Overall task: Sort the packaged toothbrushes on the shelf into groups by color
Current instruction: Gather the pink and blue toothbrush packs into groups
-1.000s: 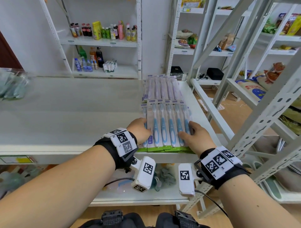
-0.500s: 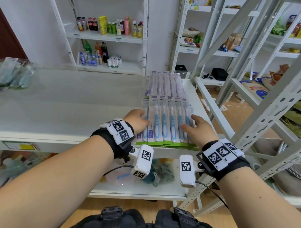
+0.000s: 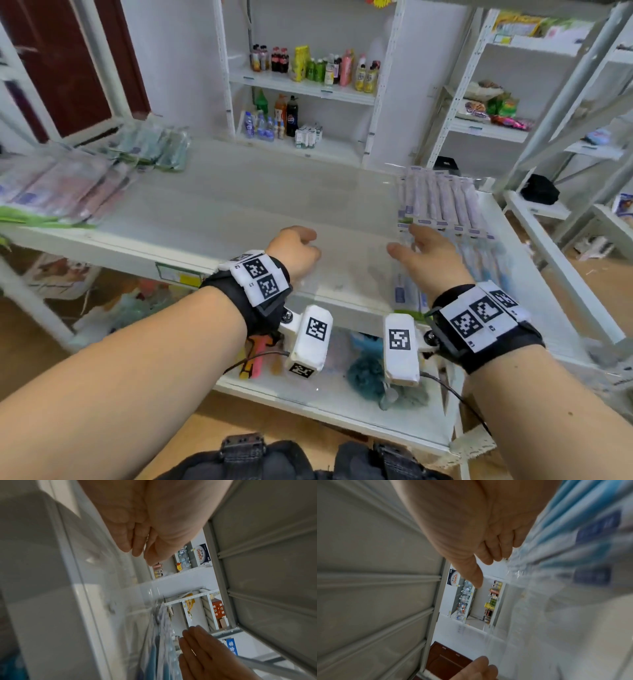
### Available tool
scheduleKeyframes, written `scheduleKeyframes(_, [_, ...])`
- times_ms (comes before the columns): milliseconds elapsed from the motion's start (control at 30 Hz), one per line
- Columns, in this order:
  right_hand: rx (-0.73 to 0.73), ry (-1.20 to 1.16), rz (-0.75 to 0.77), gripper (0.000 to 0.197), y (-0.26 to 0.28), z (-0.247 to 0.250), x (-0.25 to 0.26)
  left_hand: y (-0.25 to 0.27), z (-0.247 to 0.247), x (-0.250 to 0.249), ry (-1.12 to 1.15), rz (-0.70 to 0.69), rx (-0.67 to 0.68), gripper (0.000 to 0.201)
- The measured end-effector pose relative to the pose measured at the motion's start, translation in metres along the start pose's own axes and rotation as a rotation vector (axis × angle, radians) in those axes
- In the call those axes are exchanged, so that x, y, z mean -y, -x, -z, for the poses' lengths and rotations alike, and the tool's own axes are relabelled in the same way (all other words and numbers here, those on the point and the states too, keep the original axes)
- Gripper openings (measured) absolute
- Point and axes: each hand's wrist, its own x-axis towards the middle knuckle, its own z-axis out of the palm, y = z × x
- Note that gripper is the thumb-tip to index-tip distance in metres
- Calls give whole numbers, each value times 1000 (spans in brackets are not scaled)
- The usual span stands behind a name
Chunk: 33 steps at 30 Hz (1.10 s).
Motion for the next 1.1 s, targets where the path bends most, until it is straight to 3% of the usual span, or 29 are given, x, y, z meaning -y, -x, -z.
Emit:
scheduleKeyframes(467, [291,-197,60,61,14,-249,152,21,235,154,116,69,-283,38])
scheduleKeyframes(733, [425,-183,79,55,13,-338,203,25,305,221,149,150,-454,33])
scheduleKeyframes(967, [499,-230,20,43,-17,-397,236,-1,347,243,211,183,-591,25])
scheduleKeyframes(1100, [565,-184,7,22,-46,-421,252,-26,374,249,179,237,-688,25])
